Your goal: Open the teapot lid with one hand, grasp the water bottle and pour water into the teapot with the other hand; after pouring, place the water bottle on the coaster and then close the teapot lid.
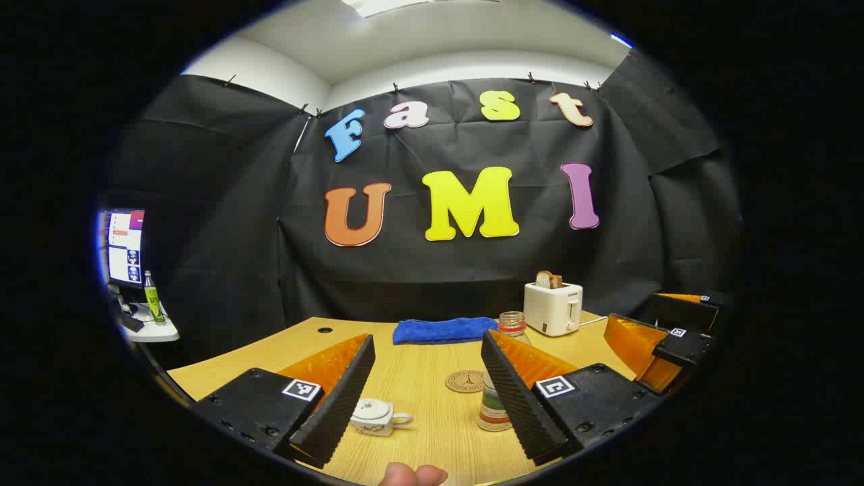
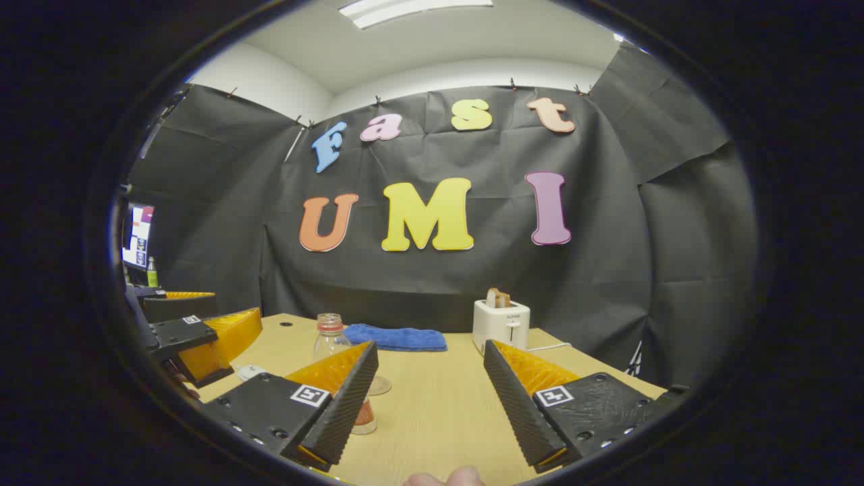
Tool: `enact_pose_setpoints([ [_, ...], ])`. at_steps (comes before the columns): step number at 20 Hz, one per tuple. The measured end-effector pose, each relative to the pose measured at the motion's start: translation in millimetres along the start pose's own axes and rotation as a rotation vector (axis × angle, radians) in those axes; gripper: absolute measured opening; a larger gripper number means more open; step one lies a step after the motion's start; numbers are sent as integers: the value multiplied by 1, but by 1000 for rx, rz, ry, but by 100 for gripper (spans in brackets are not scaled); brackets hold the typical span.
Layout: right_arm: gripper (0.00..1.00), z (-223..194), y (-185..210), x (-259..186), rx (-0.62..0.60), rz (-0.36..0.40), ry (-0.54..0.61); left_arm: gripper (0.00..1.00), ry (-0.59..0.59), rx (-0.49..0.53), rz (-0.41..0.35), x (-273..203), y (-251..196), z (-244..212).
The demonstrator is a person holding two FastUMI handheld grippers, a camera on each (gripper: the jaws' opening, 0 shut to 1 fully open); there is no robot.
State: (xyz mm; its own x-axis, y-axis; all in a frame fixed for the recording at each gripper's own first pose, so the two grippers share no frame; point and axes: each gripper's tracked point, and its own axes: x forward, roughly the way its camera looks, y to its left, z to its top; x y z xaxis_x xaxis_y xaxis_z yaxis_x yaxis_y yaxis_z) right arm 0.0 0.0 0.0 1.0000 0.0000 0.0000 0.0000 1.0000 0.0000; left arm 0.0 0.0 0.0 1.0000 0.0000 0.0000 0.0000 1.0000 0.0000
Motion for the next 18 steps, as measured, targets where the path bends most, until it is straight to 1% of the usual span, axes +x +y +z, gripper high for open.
enact_pose_setpoints([
  [9, 95, -3, 8, 3, 6, 5, 1, 99, -6, -15, 8, 0, 8, 3],
  [18, 95, -9, 9, 8, 18, 10, 17, 99, -3, -5, 13, 0, 10, 2],
])
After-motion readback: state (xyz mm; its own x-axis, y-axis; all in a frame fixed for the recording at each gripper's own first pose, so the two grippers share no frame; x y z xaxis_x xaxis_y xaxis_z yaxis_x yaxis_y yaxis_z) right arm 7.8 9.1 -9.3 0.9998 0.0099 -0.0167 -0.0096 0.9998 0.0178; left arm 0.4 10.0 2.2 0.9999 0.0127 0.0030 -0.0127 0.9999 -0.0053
